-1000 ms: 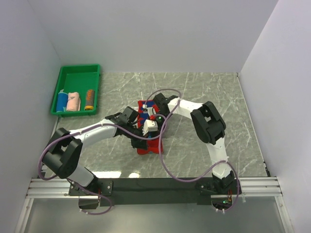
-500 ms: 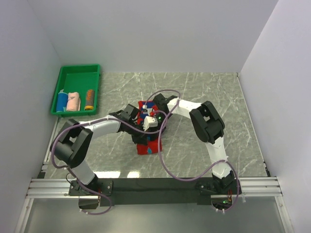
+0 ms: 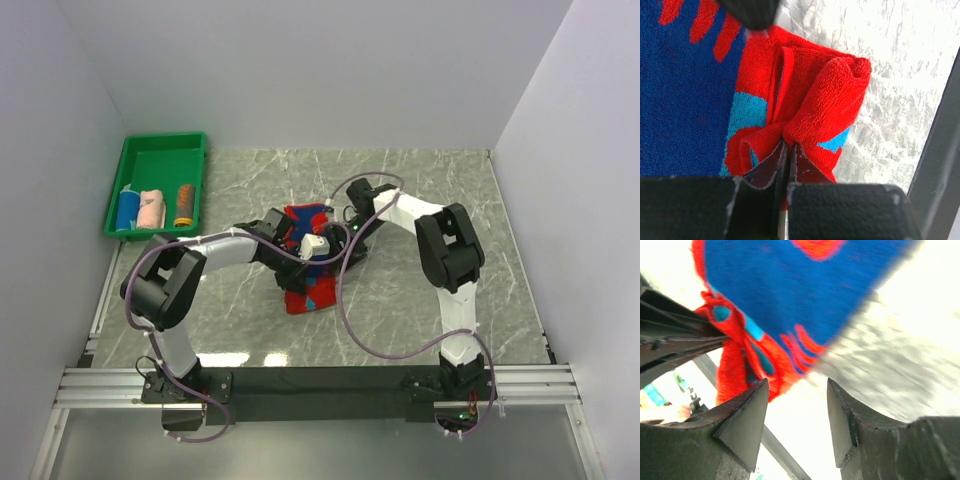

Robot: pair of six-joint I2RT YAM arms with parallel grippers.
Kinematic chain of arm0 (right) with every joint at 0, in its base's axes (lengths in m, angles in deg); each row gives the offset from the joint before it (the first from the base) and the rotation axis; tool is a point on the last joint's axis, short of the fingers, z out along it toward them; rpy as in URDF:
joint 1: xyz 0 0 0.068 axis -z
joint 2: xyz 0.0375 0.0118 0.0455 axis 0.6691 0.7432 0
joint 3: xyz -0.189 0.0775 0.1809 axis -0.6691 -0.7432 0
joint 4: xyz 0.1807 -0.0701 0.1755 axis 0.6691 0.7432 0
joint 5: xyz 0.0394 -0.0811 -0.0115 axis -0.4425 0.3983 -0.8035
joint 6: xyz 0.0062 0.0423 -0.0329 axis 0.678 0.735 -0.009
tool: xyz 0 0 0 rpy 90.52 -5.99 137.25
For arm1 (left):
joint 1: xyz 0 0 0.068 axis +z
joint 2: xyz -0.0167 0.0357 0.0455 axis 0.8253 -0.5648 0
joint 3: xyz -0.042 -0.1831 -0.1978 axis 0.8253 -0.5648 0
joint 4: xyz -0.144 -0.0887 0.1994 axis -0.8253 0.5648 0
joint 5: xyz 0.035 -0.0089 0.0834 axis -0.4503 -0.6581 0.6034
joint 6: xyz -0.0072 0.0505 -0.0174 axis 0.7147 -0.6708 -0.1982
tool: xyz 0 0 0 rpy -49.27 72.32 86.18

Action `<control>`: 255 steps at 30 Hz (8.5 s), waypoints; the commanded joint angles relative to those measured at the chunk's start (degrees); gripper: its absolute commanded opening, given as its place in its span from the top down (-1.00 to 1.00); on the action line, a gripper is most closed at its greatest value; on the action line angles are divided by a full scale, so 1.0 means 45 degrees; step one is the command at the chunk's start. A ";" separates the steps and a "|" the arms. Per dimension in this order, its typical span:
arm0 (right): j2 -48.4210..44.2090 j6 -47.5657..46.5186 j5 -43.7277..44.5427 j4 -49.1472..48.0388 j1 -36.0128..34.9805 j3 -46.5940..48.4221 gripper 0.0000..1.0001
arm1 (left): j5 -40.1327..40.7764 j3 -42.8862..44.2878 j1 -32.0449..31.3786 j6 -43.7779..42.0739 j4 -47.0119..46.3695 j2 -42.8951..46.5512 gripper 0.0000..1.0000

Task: Roll the towels
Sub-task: Roll the towel

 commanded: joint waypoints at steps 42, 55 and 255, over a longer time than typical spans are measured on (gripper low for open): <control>-0.6332 -0.1599 0.3206 -0.6659 -0.3510 -0.5924 0.37 | 0.0229 0.5227 0.0896 -0.0879 0.5866 -0.6157 0.70; -0.2541 -0.0095 0.3245 -0.5996 -0.3490 -0.4151 0.41 | 0.0190 0.5033 0.2380 -0.0840 0.6197 -0.6509 0.72; 0.5899 -0.1853 -0.5075 0.2657 -0.3627 0.4584 0.82 | 0.5956 -0.6844 -0.1548 -0.5624 0.0570 0.7537 0.50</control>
